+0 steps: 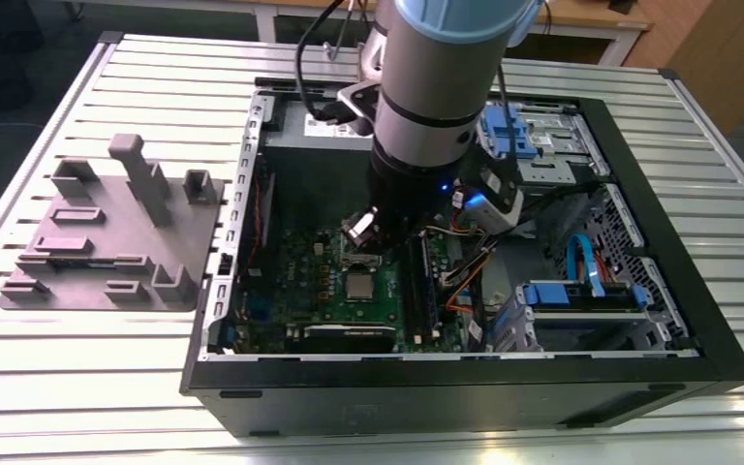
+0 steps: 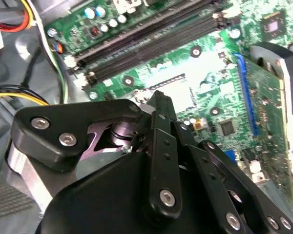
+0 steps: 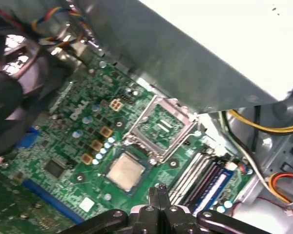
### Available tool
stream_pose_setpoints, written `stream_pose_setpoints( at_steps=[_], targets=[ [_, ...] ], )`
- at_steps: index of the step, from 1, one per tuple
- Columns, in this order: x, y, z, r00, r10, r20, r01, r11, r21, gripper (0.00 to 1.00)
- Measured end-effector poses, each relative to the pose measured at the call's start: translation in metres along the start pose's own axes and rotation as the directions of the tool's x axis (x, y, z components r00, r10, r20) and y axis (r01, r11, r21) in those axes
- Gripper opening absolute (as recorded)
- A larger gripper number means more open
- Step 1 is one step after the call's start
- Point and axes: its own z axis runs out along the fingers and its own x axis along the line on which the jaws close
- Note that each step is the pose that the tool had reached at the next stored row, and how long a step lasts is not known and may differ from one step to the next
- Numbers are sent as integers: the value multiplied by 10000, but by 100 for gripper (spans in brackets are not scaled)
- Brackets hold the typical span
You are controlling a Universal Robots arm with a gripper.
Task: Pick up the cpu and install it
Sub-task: 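Close the cpu cover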
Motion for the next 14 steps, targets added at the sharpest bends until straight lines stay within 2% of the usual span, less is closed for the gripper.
stream_pose_setpoints(
  at_steps=[8,12,14],
  targets=[
    [-203,157,25,10000,2,-52,-2,10000,-38,10],
    [-206,158,25,10000,1,-56,-1,10000,-43,10],
    [-206,158,24,9998,-164,-63,163,9999,-43,10]
  ],
)
